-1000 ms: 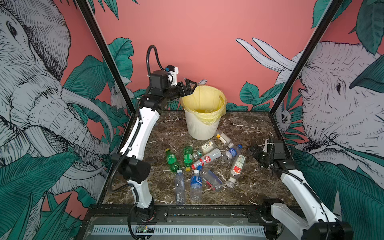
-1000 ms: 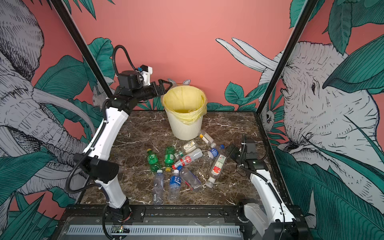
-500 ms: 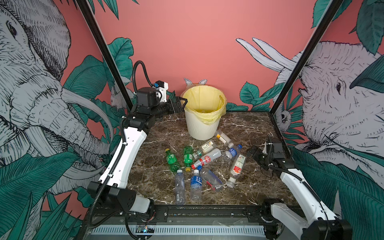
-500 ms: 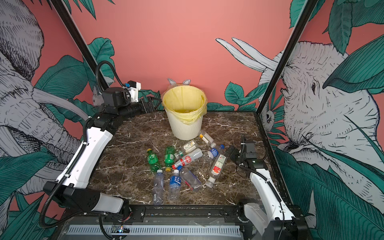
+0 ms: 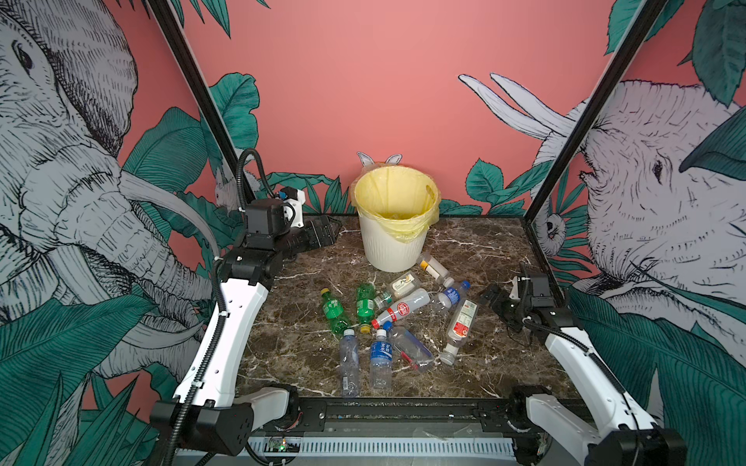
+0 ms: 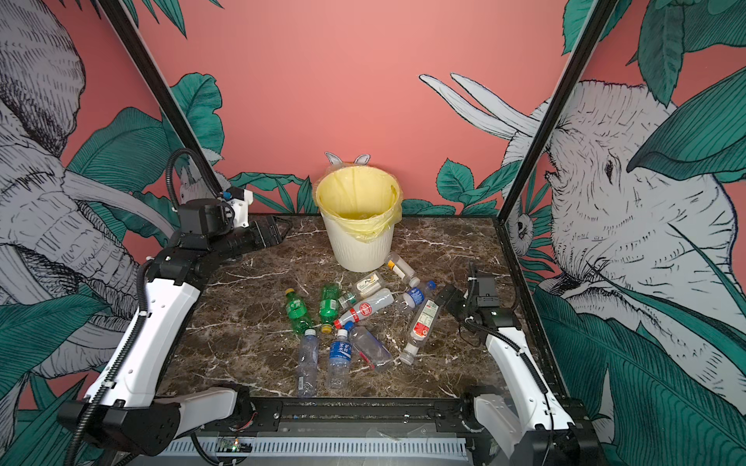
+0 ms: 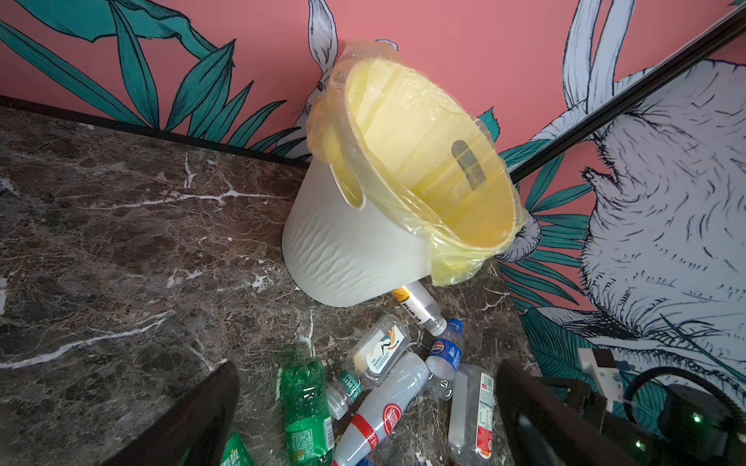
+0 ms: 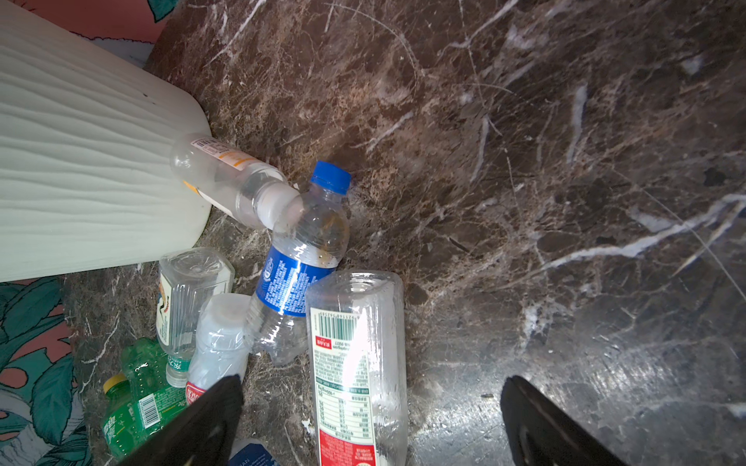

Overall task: Throw the plastic bottles in the bin
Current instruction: 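Withdraw the empty left gripper back over the green bottles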

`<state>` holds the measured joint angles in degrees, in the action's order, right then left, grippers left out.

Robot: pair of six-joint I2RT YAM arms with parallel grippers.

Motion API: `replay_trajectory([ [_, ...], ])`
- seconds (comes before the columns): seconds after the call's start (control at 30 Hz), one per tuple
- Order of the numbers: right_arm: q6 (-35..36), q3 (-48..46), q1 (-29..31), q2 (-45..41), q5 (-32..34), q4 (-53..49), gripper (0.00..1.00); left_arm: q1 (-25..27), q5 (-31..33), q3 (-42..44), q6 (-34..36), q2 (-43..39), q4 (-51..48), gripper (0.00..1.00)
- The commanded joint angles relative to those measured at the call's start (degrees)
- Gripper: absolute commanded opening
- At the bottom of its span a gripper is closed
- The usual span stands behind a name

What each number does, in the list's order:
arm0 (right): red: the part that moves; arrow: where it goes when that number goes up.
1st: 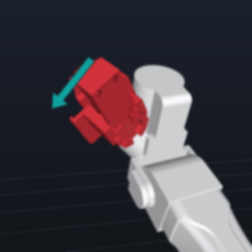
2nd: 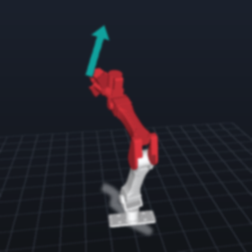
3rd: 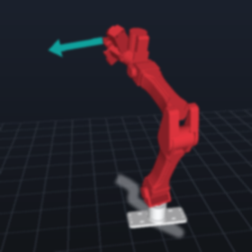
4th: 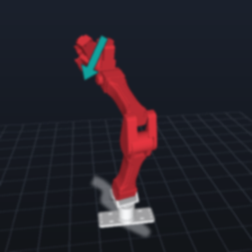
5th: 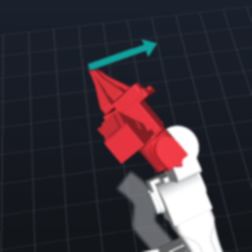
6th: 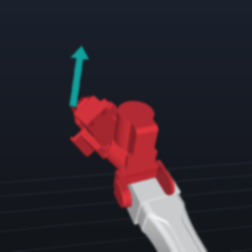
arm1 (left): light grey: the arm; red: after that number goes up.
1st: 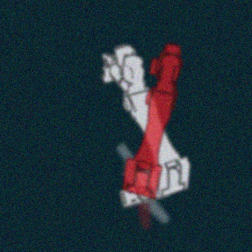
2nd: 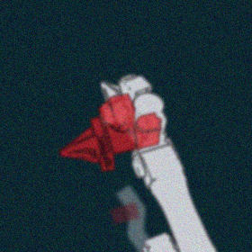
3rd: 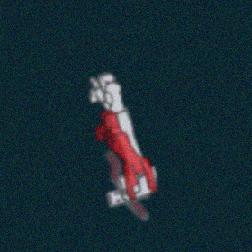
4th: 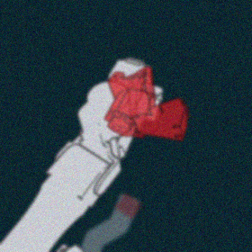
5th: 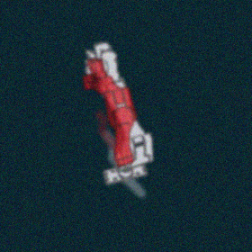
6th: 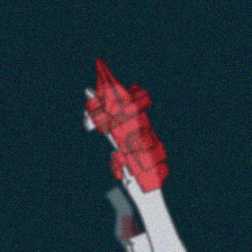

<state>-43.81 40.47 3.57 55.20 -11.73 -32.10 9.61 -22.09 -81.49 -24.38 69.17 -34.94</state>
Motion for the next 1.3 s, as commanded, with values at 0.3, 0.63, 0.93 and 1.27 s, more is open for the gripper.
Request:
replay_trajectory([
  [0.3, 1.29, 1.53, -0.28, -0.24, -2.72, -2.88, 0.99, -0.15, 2.18, 7.24, 3.93, -2.36, -5.12, 1.00],
  [0.63, 0.89, 1.24, -0.14, 0.06, -2.64, -4.18, 0.99, -0.42, 5.83, 13.42, 3.72, -4.80, -5.95, 0.99],
  [0.93, 1.55, -0.10, 2.57, 0.70, -1.74, -5.52, 0.99, -0.56, 8.87, 21.11, 1.75, -6.44, -2.85, 1.00],
  [1.27, 0.18, 0.15, 9.48, 1.52, 2.11, -5.43, 0.98, -0.87, 11.01, 23.44, 1.90, -4.64, -1.75, 0.99],
])
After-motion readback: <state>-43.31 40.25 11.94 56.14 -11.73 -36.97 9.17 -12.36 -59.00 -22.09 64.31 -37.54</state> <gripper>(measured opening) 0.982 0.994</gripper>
